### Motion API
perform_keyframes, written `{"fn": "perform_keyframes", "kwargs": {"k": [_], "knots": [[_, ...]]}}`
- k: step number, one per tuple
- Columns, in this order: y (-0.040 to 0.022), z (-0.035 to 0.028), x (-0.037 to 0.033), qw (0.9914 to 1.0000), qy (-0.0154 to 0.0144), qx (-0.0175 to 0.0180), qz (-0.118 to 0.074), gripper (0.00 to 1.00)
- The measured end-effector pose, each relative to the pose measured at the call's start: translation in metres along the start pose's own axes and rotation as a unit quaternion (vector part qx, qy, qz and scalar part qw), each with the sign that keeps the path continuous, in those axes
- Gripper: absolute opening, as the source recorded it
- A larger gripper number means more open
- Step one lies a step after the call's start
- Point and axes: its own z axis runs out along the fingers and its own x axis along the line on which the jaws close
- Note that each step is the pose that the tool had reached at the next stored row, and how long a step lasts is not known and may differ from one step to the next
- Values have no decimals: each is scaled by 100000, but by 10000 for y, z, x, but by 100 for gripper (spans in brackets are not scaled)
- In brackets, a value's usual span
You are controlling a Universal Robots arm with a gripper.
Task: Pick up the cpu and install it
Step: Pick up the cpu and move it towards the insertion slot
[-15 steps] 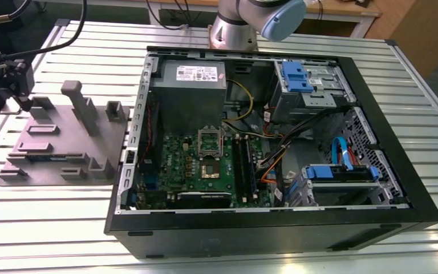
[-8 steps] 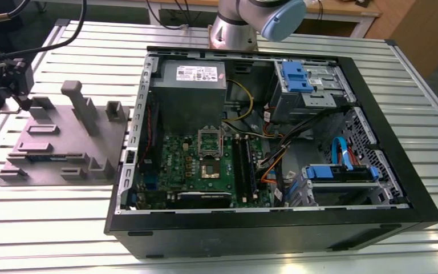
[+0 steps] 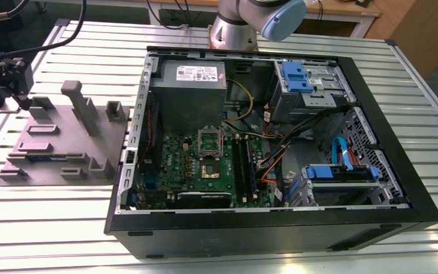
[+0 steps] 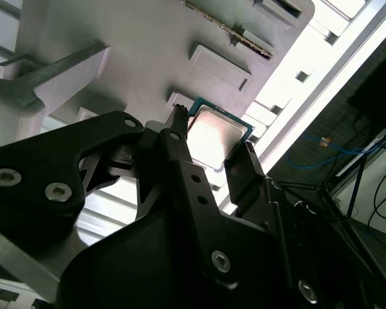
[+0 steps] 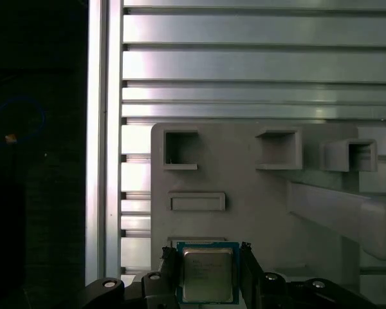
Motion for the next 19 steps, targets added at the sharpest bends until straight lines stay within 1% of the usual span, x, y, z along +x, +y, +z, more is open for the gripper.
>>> {"fn": "perform_keyframes", "kwargs": {"k": [2,4,15,16,17,19], "knots": [[0,-3,0,100000,1,1,-1,48],[1,-24,0,100000,5,2,1,48],[1,-53,-1,100000,-5,-2,2,48],[2,-67,0,100000,4,4,0,48],[3,-107,-1,100000,1,2,-1,48],[3,-108,-1,100000,-2,1,0,48]]}}
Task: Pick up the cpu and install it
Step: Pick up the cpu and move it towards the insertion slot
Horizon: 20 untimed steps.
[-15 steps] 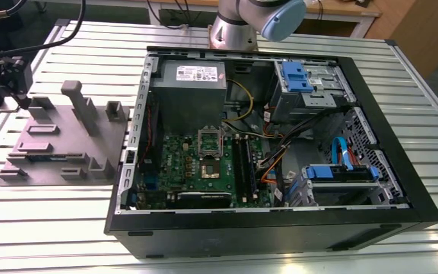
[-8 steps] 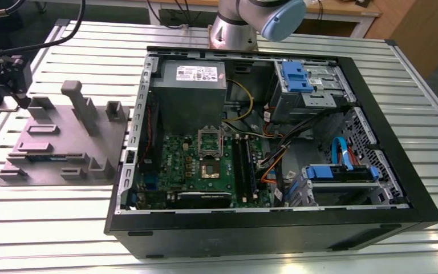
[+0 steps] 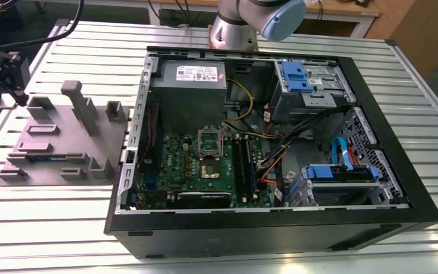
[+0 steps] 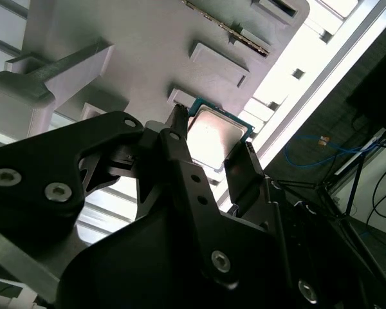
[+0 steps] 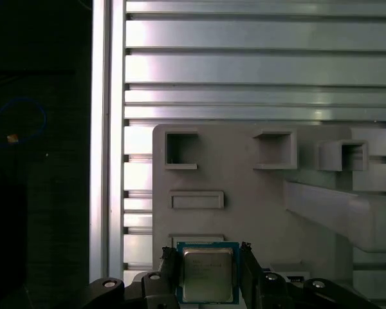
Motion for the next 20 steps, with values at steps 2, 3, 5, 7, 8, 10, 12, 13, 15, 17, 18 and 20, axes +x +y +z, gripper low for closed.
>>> {"fn": "perform_keyframes", "kwargs": {"k": [2,3,5,7,8,10,12,13,15,17,18,20], "knots": [[0,-5,0,100000,10,4,-1,48],[0,-7,0,100000,8,4,1,48],[0,-12,0,100000,4,2,0,48],[0,-15,0,100000,-2,-2,1,48],[1,-17,0,100000,1,-2,2,48],[1,-20,0,100000,3,3,0,48],[1,-21,0,100000,3,0,1,48],[1,-22,0,100000,6,2,0,48],[1,-24,0,100000,4,0,1,48],[1,-25,0,100000,5,2,0,48],[1,-26,0,100000,6,0,-1,48],[1,-38,0,100000,6,2,1,48]]}}
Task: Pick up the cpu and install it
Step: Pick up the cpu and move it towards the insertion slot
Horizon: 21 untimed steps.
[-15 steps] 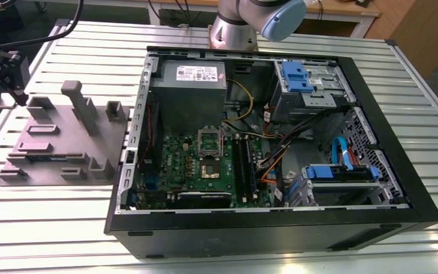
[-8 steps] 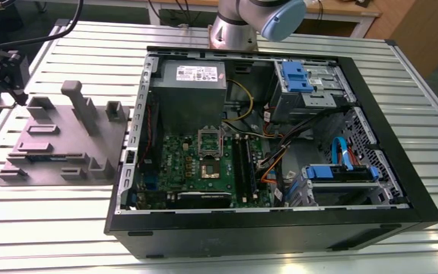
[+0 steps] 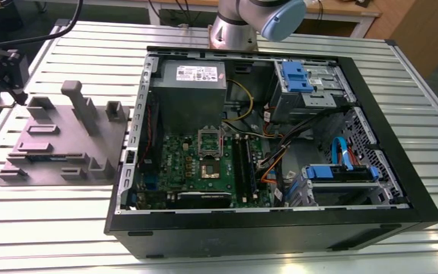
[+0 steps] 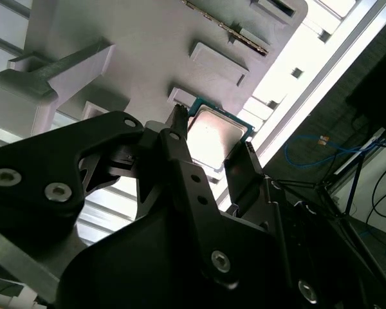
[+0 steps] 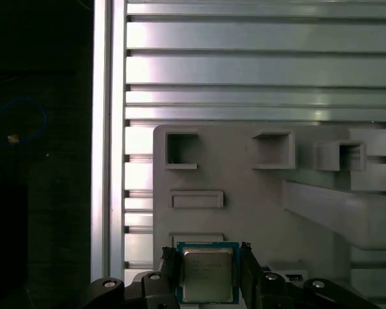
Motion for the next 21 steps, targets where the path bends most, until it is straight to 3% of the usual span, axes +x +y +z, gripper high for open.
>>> {"fn": "perform_keyframes", "kwargs": {"k": [21], "knots": [[2,-69,-1,100000,-3,-1,-2,48]]}}
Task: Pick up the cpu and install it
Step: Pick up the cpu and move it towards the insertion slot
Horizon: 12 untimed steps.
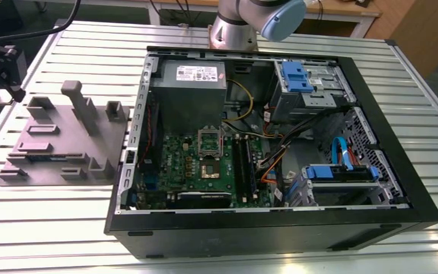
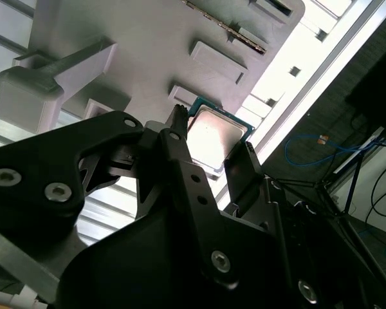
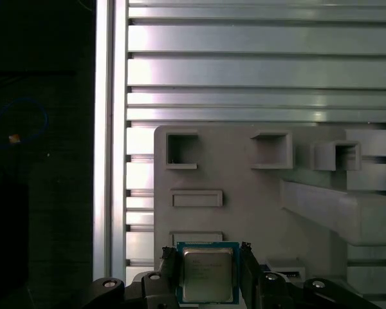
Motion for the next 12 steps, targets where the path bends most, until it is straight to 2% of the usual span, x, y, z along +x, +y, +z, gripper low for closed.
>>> {"fn": "perform_keyframes", "kwargs": {"k": [12], "knots": [[1,-33,0,100000,4,2,1,48]]}}
